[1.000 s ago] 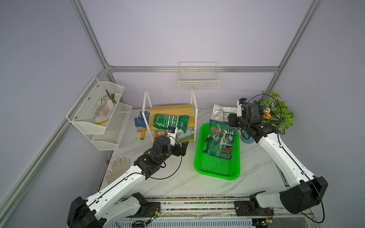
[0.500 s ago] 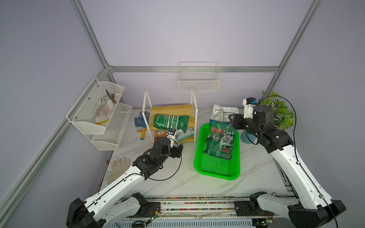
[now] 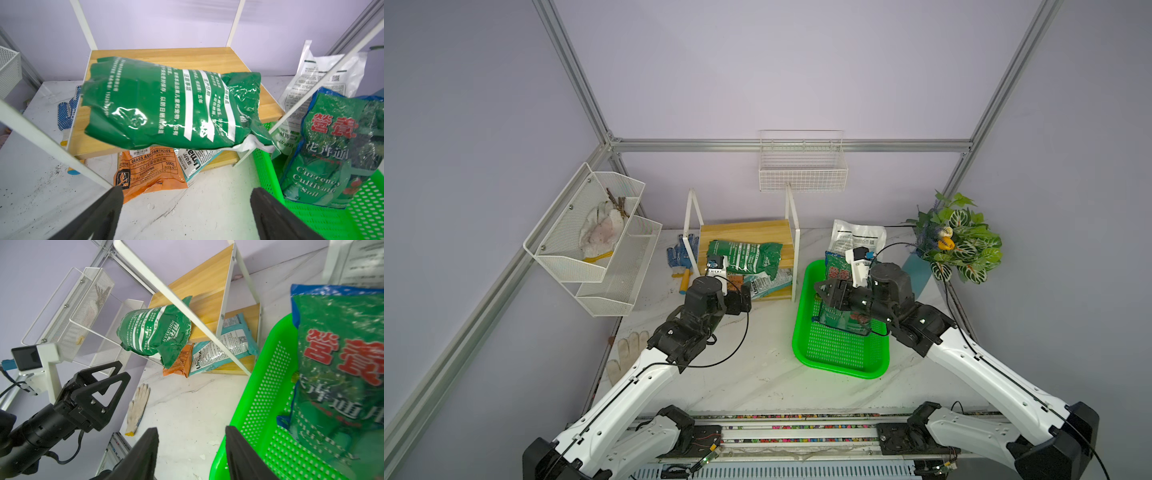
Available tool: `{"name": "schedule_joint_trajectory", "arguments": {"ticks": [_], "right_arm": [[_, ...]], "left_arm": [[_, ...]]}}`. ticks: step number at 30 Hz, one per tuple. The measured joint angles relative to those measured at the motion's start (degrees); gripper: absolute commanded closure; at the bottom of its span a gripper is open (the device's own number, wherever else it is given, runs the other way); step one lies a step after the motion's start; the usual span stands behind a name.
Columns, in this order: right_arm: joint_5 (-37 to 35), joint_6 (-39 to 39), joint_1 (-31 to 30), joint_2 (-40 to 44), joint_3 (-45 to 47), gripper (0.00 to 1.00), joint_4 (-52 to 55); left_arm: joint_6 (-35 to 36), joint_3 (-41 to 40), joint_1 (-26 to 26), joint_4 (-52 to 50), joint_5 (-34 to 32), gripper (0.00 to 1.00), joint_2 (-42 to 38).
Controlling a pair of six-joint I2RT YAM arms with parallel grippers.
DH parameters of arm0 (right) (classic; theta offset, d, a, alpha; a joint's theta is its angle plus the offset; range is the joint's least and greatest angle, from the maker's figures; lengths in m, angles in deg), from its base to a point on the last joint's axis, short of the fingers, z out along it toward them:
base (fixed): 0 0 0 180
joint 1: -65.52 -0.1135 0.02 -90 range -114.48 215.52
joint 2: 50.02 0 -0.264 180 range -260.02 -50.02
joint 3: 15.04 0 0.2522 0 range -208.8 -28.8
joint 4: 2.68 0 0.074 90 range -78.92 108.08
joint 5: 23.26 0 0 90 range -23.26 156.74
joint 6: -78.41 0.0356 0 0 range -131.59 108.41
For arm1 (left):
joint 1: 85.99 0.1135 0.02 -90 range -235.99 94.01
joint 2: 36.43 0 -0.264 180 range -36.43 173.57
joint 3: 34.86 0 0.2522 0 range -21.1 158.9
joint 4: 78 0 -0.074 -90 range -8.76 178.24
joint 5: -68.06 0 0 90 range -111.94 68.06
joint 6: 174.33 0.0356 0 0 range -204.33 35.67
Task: Take down the fertilizer bag from the shelf
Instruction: Pick up the fertilizer bag from the shelf.
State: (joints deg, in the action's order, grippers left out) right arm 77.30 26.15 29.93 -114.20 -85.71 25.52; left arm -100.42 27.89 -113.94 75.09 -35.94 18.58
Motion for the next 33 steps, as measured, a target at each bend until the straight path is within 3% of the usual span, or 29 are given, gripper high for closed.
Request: {"name": "schedule_joint_trajectory", "arguments": {"ticks": [7,19,33], "right_arm": [[-0.17,9.75,-4.68,-6.36,4.0,0.39,-16.02],[-2.23,23.06,-9.6,-19.23,4.37,0.38,-35.63],[-4.31,28.98,-9.94,-32.11,0.17,0.4,-46.18]], "left_arm": [[-5.22,-1.81,5.44,0.63,2.23,0.0,-3.87],[-6.43,-4.63,5.77,-0.15,3.26,0.0,-5.31],[-6.16,-6.4,5.77,-0.15,3.32,0.0,-8.24]]}}
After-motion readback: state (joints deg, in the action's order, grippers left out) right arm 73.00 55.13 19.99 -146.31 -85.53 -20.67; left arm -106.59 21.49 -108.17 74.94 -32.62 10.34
